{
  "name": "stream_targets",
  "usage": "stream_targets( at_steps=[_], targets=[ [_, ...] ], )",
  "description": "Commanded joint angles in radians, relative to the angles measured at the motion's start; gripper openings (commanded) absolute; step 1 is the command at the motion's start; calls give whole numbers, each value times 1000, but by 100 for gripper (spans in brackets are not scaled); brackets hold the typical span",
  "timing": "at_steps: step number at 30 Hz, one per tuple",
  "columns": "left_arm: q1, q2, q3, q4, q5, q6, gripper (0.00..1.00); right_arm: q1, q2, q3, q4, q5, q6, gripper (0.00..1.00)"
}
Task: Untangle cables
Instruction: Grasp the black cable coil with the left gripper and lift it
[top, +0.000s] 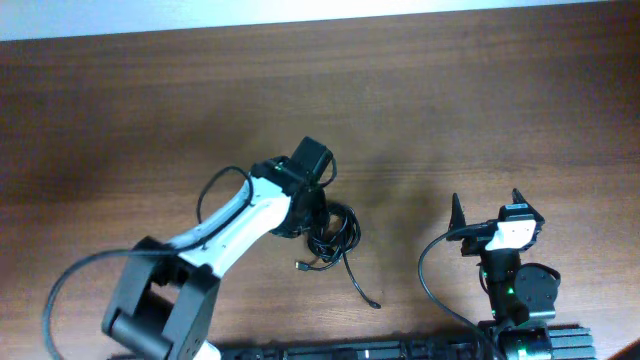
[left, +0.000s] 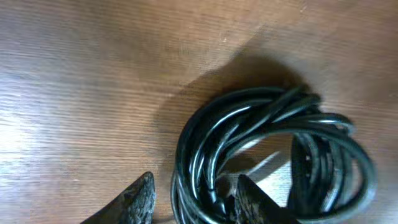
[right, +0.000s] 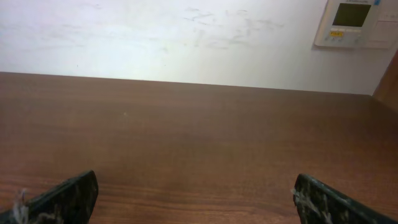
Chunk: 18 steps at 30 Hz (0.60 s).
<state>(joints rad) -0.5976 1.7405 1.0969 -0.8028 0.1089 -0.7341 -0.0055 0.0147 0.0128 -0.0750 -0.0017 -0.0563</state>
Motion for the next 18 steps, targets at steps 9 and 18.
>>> stream_targets(
  at_steps=[9, 18],
  targets=[
    [32, 138, 41, -67, 24, 33, 0, 5, -8, -7, -3, 2, 1, 99],
    [165, -217, 163, -336, -259, 206, 0, 5, -8, -7, -3, 5, 1, 99]
  ],
)
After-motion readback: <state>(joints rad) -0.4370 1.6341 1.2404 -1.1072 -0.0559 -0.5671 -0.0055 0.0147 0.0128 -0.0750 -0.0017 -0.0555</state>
